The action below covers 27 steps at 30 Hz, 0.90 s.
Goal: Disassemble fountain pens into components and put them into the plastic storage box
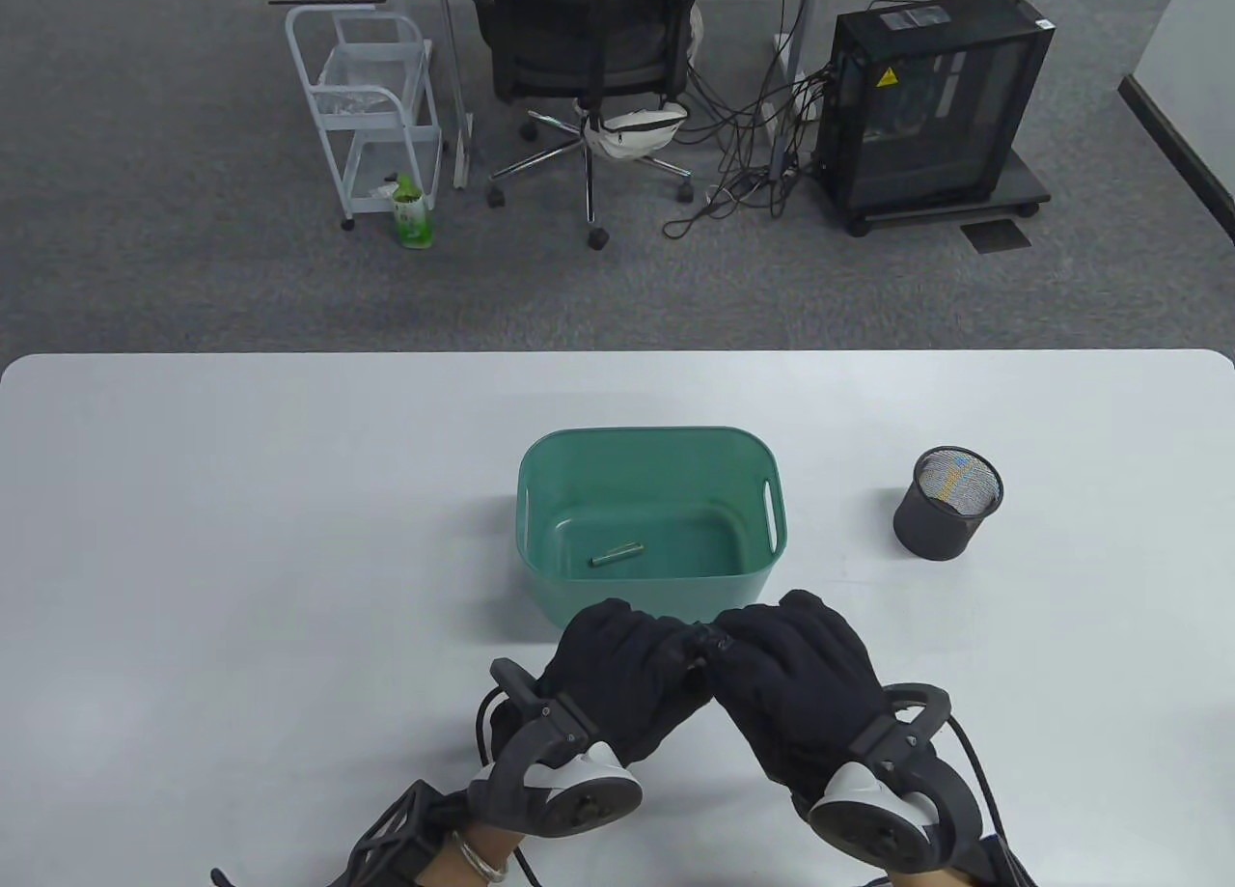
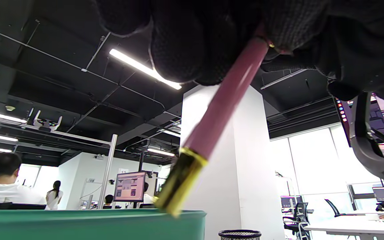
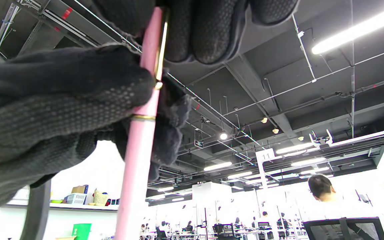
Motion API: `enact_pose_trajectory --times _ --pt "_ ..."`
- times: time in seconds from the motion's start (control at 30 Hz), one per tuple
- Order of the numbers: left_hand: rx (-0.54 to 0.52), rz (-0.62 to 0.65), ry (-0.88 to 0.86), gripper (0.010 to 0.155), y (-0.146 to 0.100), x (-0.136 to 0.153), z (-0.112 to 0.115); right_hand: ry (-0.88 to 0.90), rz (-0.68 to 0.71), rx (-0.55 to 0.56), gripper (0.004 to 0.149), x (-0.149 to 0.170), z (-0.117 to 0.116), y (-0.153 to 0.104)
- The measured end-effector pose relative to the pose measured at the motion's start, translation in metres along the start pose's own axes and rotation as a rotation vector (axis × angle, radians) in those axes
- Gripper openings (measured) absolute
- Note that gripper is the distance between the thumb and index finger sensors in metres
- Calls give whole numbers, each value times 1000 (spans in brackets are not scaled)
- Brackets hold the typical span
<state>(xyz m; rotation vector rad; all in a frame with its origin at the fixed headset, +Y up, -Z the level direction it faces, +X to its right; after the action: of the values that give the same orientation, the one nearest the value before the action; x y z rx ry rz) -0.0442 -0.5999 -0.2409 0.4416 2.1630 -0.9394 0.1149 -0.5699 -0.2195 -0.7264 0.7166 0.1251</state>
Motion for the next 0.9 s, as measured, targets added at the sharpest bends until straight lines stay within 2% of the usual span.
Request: enact_pose_trajectory --times 0.17,0.27,0.43,0.67,0.9 --pt "-7 12 -4 47 0 -1 -1 9 5 15 41 0 1 -1" --pt "-20 -20 -10 47 0 6 -4 24 -9 18 51 3 4 0" --pt "-96 -109 -64 47 -1 25 -20 57 -49 26 58 12 4 0" --pt "-197 -155 -153 47 -5 37 -39 112 -100 -79 62 23 -20 0" --pt "-252 -131 -182 48 -6 32 -43 162 -95 -208 62 16 -51 -4"
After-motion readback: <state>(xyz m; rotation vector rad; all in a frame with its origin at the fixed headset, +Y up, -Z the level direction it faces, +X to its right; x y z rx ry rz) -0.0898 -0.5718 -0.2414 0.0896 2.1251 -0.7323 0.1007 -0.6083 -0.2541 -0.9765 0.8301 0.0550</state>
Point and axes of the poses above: the tracker on the back of each hand, its own x axis roughly to the little-finger side, its own y axis roughly from the wrist to the fingertips, z = x × y, the point moved 4 cm from there along y, roughly from the wrist to the fingertips, and after that the axes turned 3 degrees about -x, right-handed, at the moved point
